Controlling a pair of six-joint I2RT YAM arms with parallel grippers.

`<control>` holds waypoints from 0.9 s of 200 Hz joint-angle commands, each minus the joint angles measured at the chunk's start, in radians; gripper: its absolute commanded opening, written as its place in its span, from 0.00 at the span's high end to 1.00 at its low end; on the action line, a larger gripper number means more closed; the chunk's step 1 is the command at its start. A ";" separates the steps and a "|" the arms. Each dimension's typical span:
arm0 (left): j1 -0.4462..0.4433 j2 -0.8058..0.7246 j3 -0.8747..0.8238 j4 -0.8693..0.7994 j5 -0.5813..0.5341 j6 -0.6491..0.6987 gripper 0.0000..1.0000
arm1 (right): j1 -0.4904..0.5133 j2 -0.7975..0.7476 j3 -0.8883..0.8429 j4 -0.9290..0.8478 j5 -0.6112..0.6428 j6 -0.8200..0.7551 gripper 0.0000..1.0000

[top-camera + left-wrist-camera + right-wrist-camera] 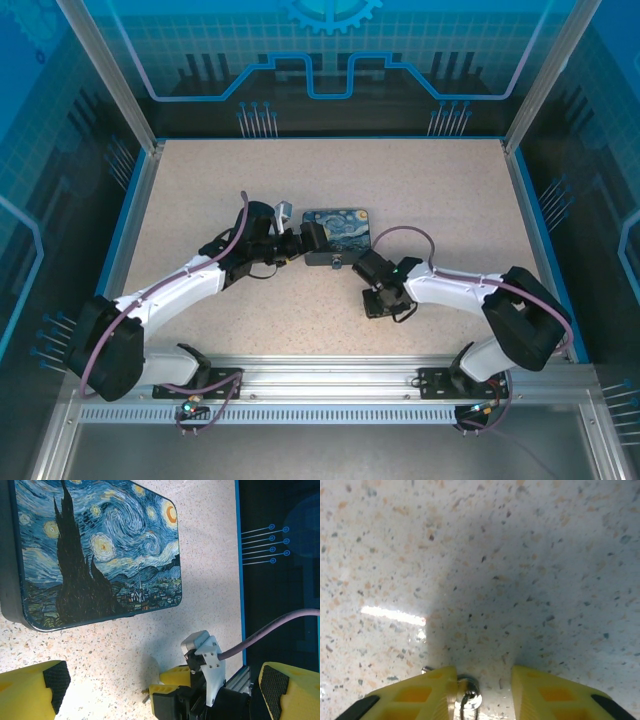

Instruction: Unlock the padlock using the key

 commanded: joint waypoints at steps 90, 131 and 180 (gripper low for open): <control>-0.010 0.007 0.001 0.024 -0.001 -0.015 0.01 | -0.046 -0.230 -0.088 0.018 -0.022 -0.028 0.49; -0.015 0.009 0.006 0.025 -0.002 -0.016 0.01 | -0.046 -0.179 -0.066 -0.012 -0.042 -0.104 0.49; -0.014 0.004 0.006 0.020 -0.006 -0.015 0.01 | -0.044 -0.087 -0.024 -0.034 -0.036 -0.138 0.49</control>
